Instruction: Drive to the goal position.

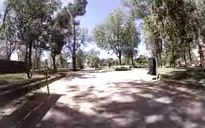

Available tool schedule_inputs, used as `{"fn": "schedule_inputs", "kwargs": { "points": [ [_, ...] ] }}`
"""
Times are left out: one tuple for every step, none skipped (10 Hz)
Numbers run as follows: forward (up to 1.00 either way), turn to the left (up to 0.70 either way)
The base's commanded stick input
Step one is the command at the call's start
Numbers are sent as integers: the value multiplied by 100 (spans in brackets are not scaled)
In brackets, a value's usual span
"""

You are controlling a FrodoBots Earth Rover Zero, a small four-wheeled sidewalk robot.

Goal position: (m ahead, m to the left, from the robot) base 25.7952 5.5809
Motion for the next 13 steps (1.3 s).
{"fn": "schedule_inputs", "kwargs": {
  "points": [
    [70,1],
    [70,1],
    [70,1],
    [70,1],
    [70,1],
    [70,1],
    [70,1],
    [70,1],
    [70,1],
    [70,1],
    [70,17],
    [70,35],
    [70,14]
  ]
}}
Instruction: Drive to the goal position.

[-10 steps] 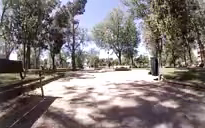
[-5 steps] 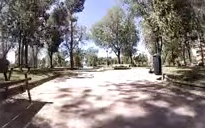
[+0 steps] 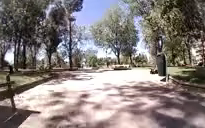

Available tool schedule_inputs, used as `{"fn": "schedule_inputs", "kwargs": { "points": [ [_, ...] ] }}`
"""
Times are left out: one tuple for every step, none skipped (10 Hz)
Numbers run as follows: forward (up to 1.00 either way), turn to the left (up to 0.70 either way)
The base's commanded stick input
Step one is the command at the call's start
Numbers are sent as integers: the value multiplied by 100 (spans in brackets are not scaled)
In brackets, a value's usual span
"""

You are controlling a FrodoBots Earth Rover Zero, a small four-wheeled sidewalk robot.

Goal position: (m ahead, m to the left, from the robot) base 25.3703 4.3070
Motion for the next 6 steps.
{"fn": "schedule_inputs", "kwargs": {
  "points": [
    [70,3],
    [70,1],
    [70,1],
    [70,1],
    [70,1],
    [70,1]
  ]
}}
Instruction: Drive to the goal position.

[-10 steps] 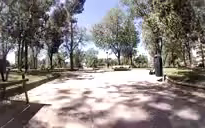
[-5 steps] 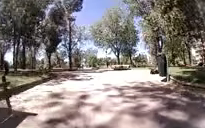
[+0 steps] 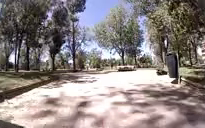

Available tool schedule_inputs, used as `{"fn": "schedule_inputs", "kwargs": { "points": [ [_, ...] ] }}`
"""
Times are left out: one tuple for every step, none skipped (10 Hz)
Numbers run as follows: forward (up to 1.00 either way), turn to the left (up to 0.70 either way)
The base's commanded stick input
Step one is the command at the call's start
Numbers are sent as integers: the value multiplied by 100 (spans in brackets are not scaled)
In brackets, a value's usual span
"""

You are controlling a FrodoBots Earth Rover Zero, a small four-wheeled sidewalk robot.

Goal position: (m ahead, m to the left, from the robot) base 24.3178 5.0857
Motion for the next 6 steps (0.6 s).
{"fn": "schedule_inputs", "kwargs": {
  "points": [
    [70,1],
    [70,1],
    [70,1],
    [70,1],
    [70,1],
    [70,1]
  ]
}}
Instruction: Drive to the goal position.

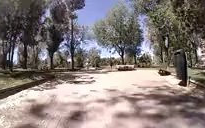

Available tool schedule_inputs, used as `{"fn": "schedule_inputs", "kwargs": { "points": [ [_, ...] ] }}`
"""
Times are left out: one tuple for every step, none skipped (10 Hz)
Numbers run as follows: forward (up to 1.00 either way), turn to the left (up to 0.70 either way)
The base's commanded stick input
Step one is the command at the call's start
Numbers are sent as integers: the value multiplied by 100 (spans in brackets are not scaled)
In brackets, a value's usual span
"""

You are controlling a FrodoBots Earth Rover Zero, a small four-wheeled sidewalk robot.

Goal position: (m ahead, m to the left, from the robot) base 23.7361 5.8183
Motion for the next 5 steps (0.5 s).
{"fn": "schedule_inputs", "kwargs": {
  "points": [
    [70,1],
    [70,1],
    [70,1],
    [70,1],
    [70,1]
  ]
}}
